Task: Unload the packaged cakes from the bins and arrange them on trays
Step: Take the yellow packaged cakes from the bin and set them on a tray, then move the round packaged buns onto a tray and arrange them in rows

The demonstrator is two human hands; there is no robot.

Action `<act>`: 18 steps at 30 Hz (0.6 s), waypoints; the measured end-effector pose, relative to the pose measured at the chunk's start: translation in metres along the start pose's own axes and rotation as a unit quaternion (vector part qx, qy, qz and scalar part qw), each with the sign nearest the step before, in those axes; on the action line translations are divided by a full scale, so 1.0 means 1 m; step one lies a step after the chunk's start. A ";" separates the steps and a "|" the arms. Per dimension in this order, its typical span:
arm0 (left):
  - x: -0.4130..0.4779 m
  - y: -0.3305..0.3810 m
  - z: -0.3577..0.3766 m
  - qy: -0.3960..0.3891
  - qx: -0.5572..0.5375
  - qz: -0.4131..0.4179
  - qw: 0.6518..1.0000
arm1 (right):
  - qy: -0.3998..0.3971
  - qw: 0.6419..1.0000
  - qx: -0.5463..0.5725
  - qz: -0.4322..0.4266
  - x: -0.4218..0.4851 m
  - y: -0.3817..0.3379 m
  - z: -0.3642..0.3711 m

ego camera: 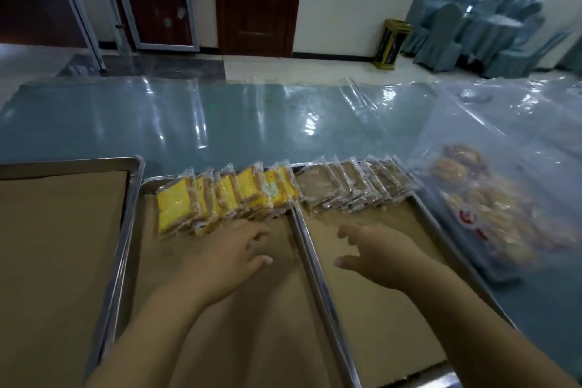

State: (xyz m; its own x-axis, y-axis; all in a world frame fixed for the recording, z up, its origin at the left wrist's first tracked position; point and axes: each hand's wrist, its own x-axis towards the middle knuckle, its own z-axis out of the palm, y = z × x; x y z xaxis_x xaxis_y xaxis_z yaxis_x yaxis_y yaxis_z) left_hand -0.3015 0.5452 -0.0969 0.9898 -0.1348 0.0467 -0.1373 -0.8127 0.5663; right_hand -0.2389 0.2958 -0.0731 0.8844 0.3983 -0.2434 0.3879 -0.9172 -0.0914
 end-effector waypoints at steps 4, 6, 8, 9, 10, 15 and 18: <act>-0.005 0.049 0.008 0.029 0.050 0.018 0.998 | -0.021 0.999 0.004 -0.027 -0.039 0.041 -0.013; -0.005 0.075 0.017 0.044 0.052 0.024 0.997 | -0.008 0.999 -0.007 -0.039 -0.056 0.064 -0.020; -0.005 0.104 0.028 0.047 0.059 0.025 0.997 | 0.018 0.998 -0.011 -0.054 -0.070 0.090 -0.026; -0.005 0.119 0.035 0.050 0.063 0.023 0.997 | 0.030 0.997 -0.015 -0.063 -0.078 0.103 -0.029; -0.003 0.134 0.042 0.056 0.061 0.020 0.996 | 0.040 0.996 -0.018 -0.075 -0.085 0.117 -0.032; 0.009 0.214 0.092 0.104 0.017 0.006 0.994 | 0.109 0.977 -0.053 -0.176 -0.123 0.184 -0.049; 0.016 0.262 0.119 0.117 0.005 0.020 0.993 | 0.159 0.960 -0.050 -0.224 -0.145 0.221 -0.064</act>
State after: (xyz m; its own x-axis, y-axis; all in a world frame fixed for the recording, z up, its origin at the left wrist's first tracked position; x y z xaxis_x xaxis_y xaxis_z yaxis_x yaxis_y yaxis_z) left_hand -0.3258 0.2624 -0.0460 0.9650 -0.0320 0.2603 -0.1758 -0.8154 0.5516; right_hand -0.2649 0.0356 0.0043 0.6511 0.7514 0.1074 0.7571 -0.6530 -0.0217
